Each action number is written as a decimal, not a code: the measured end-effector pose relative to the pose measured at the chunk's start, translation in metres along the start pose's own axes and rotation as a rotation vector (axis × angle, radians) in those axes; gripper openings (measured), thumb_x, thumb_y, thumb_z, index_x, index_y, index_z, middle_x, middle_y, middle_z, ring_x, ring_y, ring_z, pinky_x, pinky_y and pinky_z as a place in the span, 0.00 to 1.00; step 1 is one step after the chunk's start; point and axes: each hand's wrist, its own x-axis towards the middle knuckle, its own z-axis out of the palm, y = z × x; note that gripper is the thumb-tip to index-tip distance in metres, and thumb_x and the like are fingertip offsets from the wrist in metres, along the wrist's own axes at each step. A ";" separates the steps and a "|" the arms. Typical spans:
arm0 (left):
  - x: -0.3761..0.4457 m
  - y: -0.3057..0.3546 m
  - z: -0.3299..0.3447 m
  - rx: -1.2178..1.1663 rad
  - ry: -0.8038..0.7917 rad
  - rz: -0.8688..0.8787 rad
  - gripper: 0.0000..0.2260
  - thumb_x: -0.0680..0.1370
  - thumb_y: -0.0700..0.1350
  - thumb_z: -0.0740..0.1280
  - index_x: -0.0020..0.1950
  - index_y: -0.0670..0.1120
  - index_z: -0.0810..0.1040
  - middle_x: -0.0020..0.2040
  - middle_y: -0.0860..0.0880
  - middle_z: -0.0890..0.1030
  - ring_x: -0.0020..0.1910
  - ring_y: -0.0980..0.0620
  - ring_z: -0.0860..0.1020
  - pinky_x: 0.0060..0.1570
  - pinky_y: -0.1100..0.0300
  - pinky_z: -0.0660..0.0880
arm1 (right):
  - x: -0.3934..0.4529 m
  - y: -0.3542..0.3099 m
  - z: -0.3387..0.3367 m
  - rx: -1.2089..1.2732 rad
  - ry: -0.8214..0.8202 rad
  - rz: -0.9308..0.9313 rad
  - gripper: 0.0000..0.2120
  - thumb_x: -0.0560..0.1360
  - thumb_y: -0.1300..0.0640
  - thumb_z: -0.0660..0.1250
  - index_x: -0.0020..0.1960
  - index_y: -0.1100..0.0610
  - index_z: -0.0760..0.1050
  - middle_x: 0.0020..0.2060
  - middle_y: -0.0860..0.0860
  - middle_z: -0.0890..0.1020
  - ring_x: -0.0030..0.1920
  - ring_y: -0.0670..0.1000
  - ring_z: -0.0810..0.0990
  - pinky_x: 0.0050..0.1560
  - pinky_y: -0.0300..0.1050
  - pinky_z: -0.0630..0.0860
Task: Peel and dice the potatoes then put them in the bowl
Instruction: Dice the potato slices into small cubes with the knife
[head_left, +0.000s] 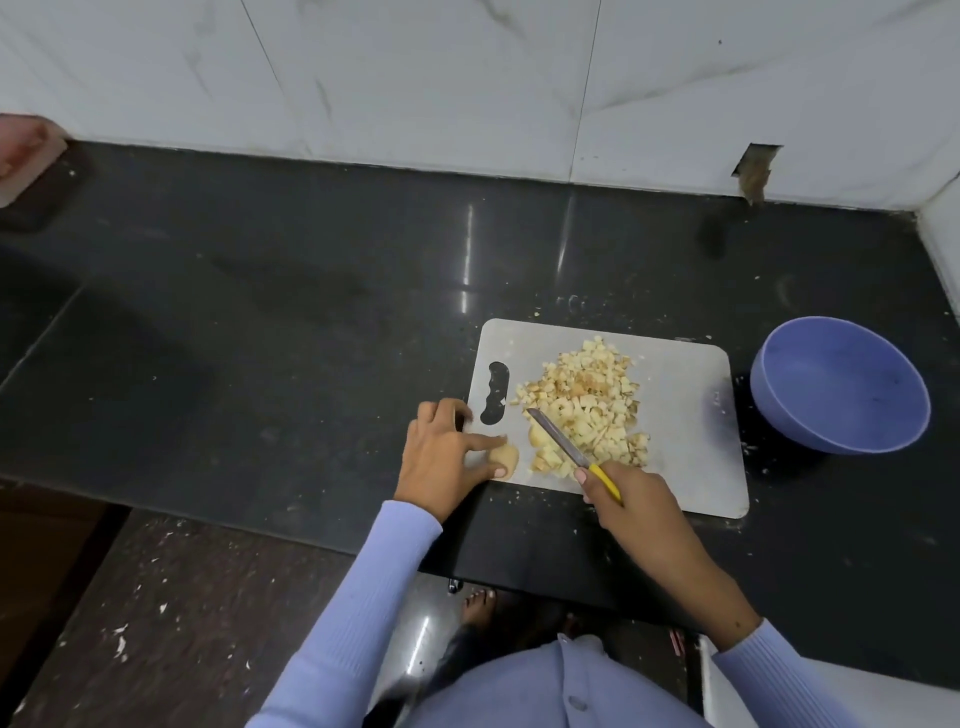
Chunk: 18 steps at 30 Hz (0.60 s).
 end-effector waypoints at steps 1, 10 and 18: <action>-0.002 0.001 0.006 -0.019 0.067 -0.021 0.13 0.69 0.54 0.75 0.52 0.57 0.84 0.57 0.50 0.73 0.57 0.47 0.66 0.57 0.57 0.63 | 0.000 -0.001 0.001 -0.013 -0.006 -0.004 0.17 0.80 0.46 0.56 0.43 0.57 0.74 0.34 0.51 0.78 0.36 0.50 0.77 0.41 0.51 0.76; -0.019 0.014 0.036 -0.128 0.382 -0.123 0.06 0.66 0.46 0.79 0.42 0.51 0.86 0.42 0.49 0.75 0.43 0.47 0.71 0.40 0.55 0.70 | 0.002 -0.024 0.016 -0.184 -0.089 -0.096 0.12 0.83 0.49 0.50 0.54 0.57 0.67 0.33 0.50 0.73 0.35 0.53 0.75 0.36 0.48 0.69; -0.017 0.013 0.035 -0.155 0.327 -0.217 0.10 0.65 0.49 0.79 0.45 0.50 0.86 0.38 0.51 0.71 0.41 0.50 0.67 0.41 0.57 0.66 | 0.003 -0.037 0.031 -0.366 -0.146 -0.061 0.15 0.83 0.50 0.48 0.58 0.59 0.67 0.42 0.56 0.78 0.42 0.57 0.76 0.37 0.46 0.66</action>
